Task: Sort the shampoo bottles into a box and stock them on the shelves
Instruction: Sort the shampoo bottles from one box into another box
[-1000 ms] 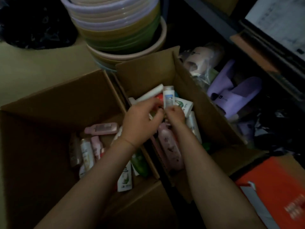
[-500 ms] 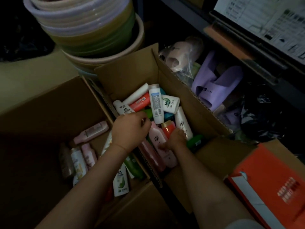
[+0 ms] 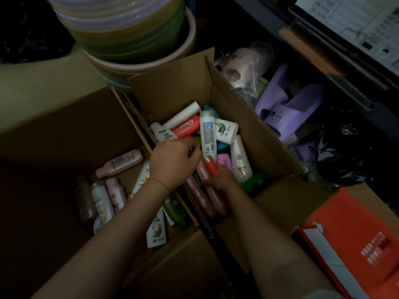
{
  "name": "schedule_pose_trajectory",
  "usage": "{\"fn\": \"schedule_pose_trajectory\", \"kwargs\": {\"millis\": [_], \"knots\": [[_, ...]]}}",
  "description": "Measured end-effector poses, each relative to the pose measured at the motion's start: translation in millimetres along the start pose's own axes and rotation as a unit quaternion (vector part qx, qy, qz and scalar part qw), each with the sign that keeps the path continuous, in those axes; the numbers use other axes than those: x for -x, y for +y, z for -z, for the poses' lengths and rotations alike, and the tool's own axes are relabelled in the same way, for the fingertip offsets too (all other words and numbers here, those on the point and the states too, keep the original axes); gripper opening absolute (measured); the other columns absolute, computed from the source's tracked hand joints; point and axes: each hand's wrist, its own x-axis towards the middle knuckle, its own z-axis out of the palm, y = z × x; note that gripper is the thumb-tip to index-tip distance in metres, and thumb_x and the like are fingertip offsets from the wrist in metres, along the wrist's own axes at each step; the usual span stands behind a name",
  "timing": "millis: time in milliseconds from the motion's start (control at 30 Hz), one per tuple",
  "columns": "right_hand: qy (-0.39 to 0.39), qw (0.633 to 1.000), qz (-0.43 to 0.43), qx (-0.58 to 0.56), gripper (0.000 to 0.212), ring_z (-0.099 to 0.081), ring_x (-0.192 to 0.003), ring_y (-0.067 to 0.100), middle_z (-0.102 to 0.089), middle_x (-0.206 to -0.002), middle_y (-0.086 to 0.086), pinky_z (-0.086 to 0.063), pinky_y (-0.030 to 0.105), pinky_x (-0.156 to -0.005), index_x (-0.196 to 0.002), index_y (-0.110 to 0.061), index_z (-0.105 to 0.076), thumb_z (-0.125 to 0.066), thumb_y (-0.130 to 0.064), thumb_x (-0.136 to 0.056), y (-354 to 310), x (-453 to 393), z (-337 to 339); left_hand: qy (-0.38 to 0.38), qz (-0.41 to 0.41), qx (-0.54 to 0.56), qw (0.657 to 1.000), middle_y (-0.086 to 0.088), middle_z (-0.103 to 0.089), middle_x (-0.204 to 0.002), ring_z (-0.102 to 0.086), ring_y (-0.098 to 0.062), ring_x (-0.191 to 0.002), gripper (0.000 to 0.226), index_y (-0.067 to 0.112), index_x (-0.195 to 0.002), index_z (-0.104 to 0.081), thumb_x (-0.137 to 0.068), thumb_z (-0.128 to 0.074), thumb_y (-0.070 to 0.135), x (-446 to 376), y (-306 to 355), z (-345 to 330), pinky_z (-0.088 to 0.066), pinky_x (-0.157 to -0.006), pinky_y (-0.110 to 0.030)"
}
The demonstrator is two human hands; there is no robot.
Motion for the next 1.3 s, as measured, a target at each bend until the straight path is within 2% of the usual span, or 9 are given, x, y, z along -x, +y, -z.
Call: {"fn": "schedule_pose_trajectory", "kwargs": {"millis": [167, 267, 500, 633, 767, 900, 1067, 1167, 1300], "knots": [[0.105, 0.990, -0.005, 0.096, 0.077, -0.063, -0.111, 0.029, -0.064, -0.123, 0.007, -0.049, 0.042, -0.095, -0.130, -0.020, -0.043, -0.084, -0.040, -0.068, -8, 8, -21, 0.007, -0.023, -0.023, 0.999, -0.005, -0.068, -0.065, -0.064, -0.030, -0.062, 0.041, 0.017, -0.080, -0.072, -0.087, -0.040, 0.042, 5, 0, 1, -0.028, -0.058, -0.028], [0.114, 0.989, -0.024, 0.094, 0.084, -0.062, -0.113, 0.030, -0.061, -0.127, 0.009, -0.049, 0.041, -0.096, -0.134, -0.019, -0.040, -0.085, -0.044, -0.066, -8, 5, -23, 0.015, -0.035, -0.029, 0.999, -0.004, -0.065, -0.060, -0.061, -0.030, -0.055, 0.036, 0.017, -0.074, -0.071, -0.087, -0.044, 0.038, 9, -1, 3, -0.026, -0.057, -0.027], [-0.032, 0.998, -0.040, -0.044, 0.077, -0.065, -0.100, 0.024, -0.068, -0.116, 0.007, -0.055, 0.040, -0.090, -0.122, -0.016, -0.060, -0.090, -0.041, -0.056, 9, -14, 0, 0.027, -0.030, -0.032, 0.999, -0.005, -0.064, -0.058, -0.058, -0.031, -0.052, 0.035, 0.017, -0.074, -0.072, -0.087, -0.045, 0.036, 13, -1, 3, -0.027, -0.058, -0.027], [-0.158, 0.979, -0.074, -0.101, 0.072, -0.065, -0.096, 0.023, -0.068, -0.111, 0.007, -0.051, 0.032, -0.075, -0.126, -0.017, -0.060, -0.088, -0.044, -0.065, 9, -20, 13, 0.042, -0.026, -0.023, 0.999, -0.002, -0.065, -0.058, -0.060, -0.027, -0.053, 0.027, 0.019, -0.073, -0.072, -0.086, -0.052, 0.032, 11, 0, 2, -0.027, -0.060, -0.026], [-0.196, 0.969, -0.080, -0.125, 0.087, -0.067, -0.102, 0.025, -0.071, -0.113, 0.006, -0.052, 0.041, -0.095, -0.127, -0.022, -0.061, -0.085, -0.066, -0.056, 6, -25, 13, 0.044, -0.001, -0.003, 0.999, -0.001, -0.067, -0.063, -0.062, -0.027, -0.059, 0.027, 0.018, -0.075, -0.072, -0.086, -0.052, 0.033, 6, 2, 1, -0.027, -0.063, -0.026], [-0.245, 0.937, -0.108, -0.223, 0.086, -0.068, -0.107, 0.029, -0.074, -0.111, 0.009, -0.052, 0.040, -0.095, -0.121, -0.029, -0.066, -0.069, -0.083, -0.054, -5, -23, 23, 0.053, 0.007, -0.002, 0.999, 0.000, -0.067, -0.062, -0.061, -0.025, -0.058, 0.025, 0.019, -0.073, -0.072, -0.085, -0.054, 0.032, 5, 3, 0, -0.025, -0.062, -0.026], [-0.302, 0.902, -0.111, -0.290, 0.060, -0.070, -0.100, 0.027, -0.073, -0.108, 0.011, -0.053, 0.038, -0.088, -0.114, -0.020, -0.070, -0.053, -0.071, -0.086, -3, -21, 38, 0.056, 0.010, -0.005, 0.998, 0.000, -0.069, -0.066, -0.061, -0.025, -0.060, 0.028, 0.018, -0.076, -0.073, -0.086, -0.051, 0.034, 3, 4, -2, -0.025, -0.063, -0.026], [-0.316, 0.898, -0.106, -0.288, 0.053, -0.069, -0.100, 0.026, -0.073, -0.109, 0.010, -0.051, 0.040, -0.088, -0.117, -0.019, -0.068, -0.060, -0.061, -0.084, -2, -19, 40, 0.049, 0.008, -0.002, 0.999, 0.000, -0.068, -0.066, -0.060, -0.024, -0.060, 0.029, 0.018, -0.077, -0.072, -0.086, -0.051, 0.035, 3, 4, -2, -0.024, -0.063, -0.027], [-0.345, 0.894, -0.117, -0.259, 0.061, -0.070, -0.094, 0.026, -0.074, -0.102, 0.010, -0.055, 0.040, -0.083, -0.114, -0.018, -0.067, -0.057, -0.066, -0.078, -1, -16, 36, 0.050, 0.010, -0.006, 0.999, 0.000, -0.067, -0.064, -0.060, -0.025, -0.059, 0.025, 0.019, -0.076, -0.072, -0.085, -0.054, 0.033, 2, 3, -3, -0.025, -0.063, -0.026]]}}
